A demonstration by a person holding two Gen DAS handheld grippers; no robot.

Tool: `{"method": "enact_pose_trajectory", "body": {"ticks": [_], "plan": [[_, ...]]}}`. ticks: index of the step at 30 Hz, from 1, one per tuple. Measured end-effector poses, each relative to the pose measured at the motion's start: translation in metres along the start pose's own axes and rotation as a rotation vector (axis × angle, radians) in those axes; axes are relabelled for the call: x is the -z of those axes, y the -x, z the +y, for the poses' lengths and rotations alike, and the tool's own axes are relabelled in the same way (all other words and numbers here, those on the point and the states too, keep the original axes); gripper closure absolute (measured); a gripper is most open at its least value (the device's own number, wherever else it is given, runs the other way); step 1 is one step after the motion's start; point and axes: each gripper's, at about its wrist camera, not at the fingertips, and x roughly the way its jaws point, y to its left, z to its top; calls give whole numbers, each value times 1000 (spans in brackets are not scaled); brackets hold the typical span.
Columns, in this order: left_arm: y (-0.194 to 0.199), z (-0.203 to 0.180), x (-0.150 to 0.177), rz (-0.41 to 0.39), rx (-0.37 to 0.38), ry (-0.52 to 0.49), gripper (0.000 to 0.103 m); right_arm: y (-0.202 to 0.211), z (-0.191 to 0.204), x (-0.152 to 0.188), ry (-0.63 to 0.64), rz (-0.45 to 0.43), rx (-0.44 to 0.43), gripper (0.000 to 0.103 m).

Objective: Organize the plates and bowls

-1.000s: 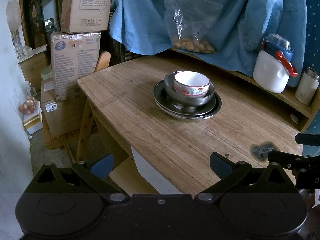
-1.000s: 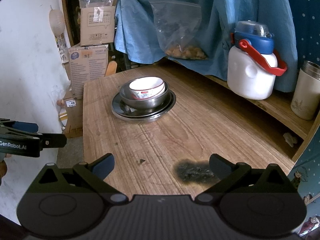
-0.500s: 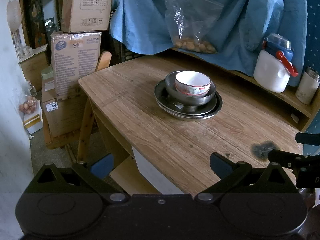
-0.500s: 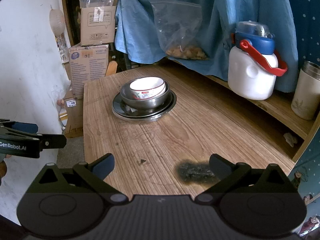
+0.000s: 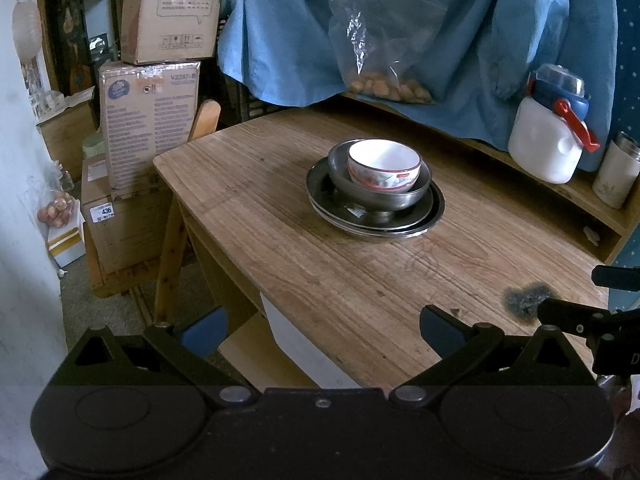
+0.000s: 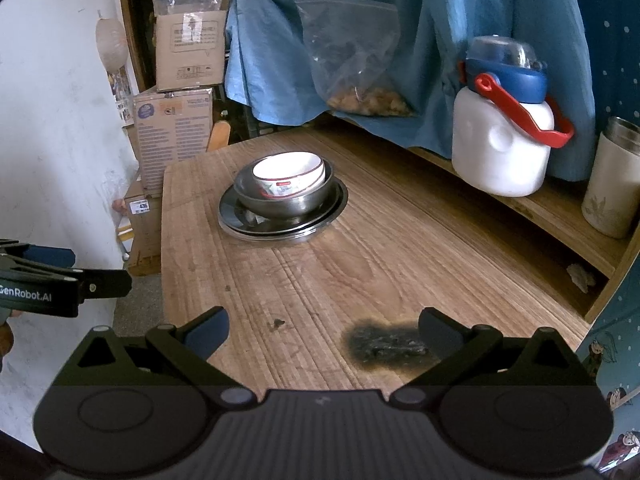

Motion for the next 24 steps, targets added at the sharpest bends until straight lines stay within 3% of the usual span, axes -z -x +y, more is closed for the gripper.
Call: {"method": "enact_pose_trajectory", "body": {"ticks": [24], "plan": [[-6, 1, -2, 17, -7, 1, 1, -8, -5, -4, -5, 12, -17, 0]]}}
